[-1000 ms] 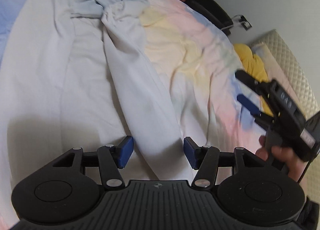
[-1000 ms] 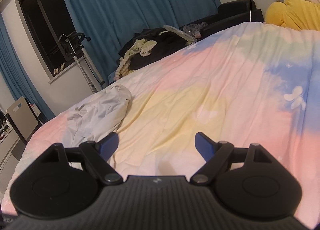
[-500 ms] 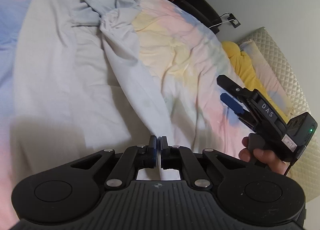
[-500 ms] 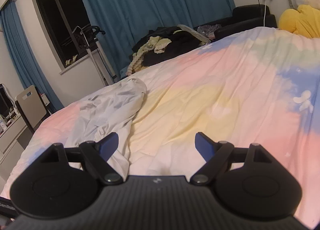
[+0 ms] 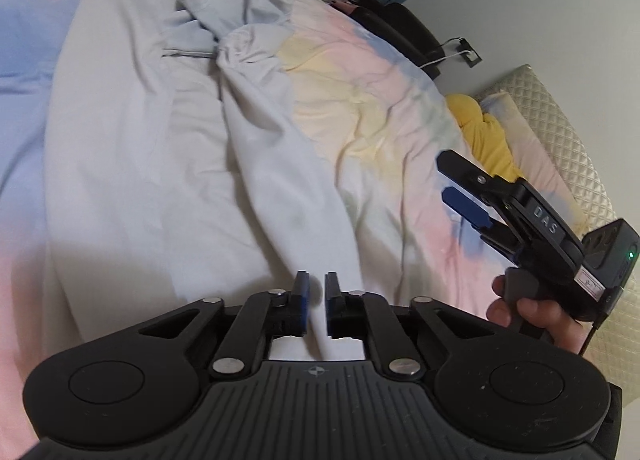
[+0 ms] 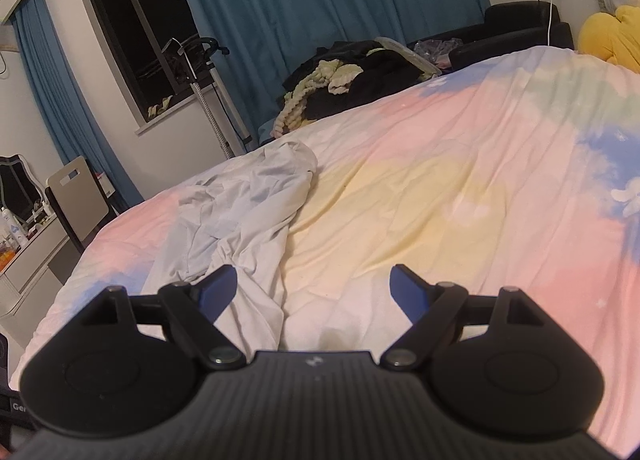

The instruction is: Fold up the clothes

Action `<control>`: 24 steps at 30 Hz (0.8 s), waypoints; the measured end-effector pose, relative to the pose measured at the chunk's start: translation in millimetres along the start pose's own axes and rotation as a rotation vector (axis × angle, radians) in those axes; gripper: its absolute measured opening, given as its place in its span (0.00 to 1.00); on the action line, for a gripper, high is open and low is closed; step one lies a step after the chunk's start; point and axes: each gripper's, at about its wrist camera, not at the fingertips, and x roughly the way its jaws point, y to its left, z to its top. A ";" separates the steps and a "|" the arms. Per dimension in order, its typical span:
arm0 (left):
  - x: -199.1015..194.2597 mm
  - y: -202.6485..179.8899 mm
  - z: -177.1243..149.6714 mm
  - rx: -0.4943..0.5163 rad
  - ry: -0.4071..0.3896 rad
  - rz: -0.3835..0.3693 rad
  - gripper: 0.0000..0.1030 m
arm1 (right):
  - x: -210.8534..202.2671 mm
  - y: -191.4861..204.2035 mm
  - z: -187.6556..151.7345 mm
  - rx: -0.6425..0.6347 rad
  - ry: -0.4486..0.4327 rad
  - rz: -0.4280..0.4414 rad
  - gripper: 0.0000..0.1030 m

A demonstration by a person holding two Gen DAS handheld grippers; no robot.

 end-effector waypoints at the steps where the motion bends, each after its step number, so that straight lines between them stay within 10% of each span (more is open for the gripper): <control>1: 1.8 -3.0 -1.5 0.003 0.001 -0.002 0.33 | -0.5 1.1 0.6 -0.004 -0.002 0.002 0.82; 3: 5.7 -7.3 -6.3 0.006 -0.014 -0.002 0.54 | -4.2 3.0 1.1 -0.008 -0.012 0.012 0.82; 14: 48.5 -20.8 -31.0 0.075 0.118 -0.007 0.51 | -10.3 -8.4 7.8 0.025 -0.040 0.005 0.82; 17: 47.7 -19.7 -30.6 0.083 0.120 -0.012 0.02 | -9.3 -7.2 6.5 0.016 -0.037 0.010 0.82; 24: 6.7 -17.6 -16.3 0.043 0.097 -0.040 0.02 | -8.4 -9.2 2.9 0.039 -0.022 0.046 0.82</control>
